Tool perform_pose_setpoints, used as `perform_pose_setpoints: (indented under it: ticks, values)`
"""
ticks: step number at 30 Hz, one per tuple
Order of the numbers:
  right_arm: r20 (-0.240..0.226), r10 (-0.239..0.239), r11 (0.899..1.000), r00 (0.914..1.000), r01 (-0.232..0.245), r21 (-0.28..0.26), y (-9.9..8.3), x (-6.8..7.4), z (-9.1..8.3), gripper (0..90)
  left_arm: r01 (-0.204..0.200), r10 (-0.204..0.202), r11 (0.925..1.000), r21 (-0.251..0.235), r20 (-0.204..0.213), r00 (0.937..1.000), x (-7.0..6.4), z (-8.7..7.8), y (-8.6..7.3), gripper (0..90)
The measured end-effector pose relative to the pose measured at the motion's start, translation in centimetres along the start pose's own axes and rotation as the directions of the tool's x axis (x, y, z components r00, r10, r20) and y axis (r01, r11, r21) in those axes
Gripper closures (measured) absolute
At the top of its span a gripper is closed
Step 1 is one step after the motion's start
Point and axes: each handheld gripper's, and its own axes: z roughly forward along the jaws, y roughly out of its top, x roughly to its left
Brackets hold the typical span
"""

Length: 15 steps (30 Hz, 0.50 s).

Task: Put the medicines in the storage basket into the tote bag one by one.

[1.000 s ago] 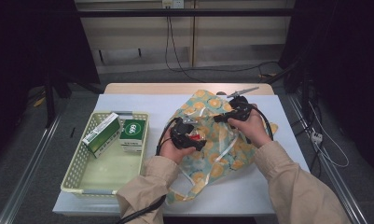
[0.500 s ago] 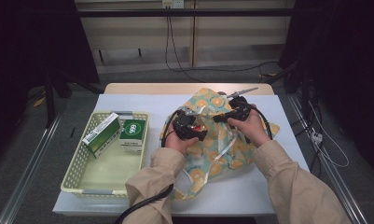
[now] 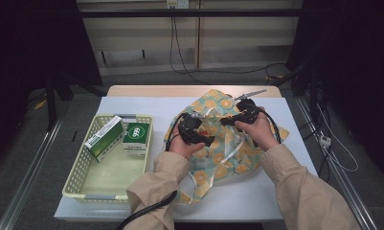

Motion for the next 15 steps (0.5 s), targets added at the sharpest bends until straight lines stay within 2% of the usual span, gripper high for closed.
perform_pose_setpoints:
  ticks: [2,4,5,10,13,15]
  values:
    - [0.002,-0.002,1.000,1.0000,0.002,0.001,0.0,0.2,0.0,87.5,0.013,-0.013,0.9999,0.007,0.017,0.9998,-0.2,-0.9,-0.2,12.3]
    - [0.002,-0.003,1.000,1.0000,0.003,0.003,-0.1,0.4,0.0,87.5,-0.009,0.009,0.9998,0.020,0.022,0.9997,-0.3,-1.7,-0.2,11.8]
    - [0.005,-0.005,1.000,1.0000,0.005,0.005,-0.1,0.5,0.1,87.5,-0.011,0.010,0.9997,0.021,0.036,0.9993,-0.4,-2.2,-0.2,11.7]
    - [0.011,-0.004,1.000,0.9999,0.004,0.013,-0.4,0.6,0.3,87.5,-0.025,0.025,0.9996,0.010,0.053,0.9983,-0.8,-4.3,-0.2,11.6]
    - [0.011,-0.003,1.000,0.9999,0.003,0.013,-0.5,0.7,0.4,87.5,-0.024,0.025,0.9997,-0.007,0.057,0.9981,-0.6,-5.4,-0.3,11.6]
    - [0.010,-0.002,1.000,0.9999,0.002,0.012,-0.5,0.8,0.4,87.5,-0.028,0.028,0.9996,-0.001,0.051,0.9983,-0.4,-6.3,-0.4,11.6]
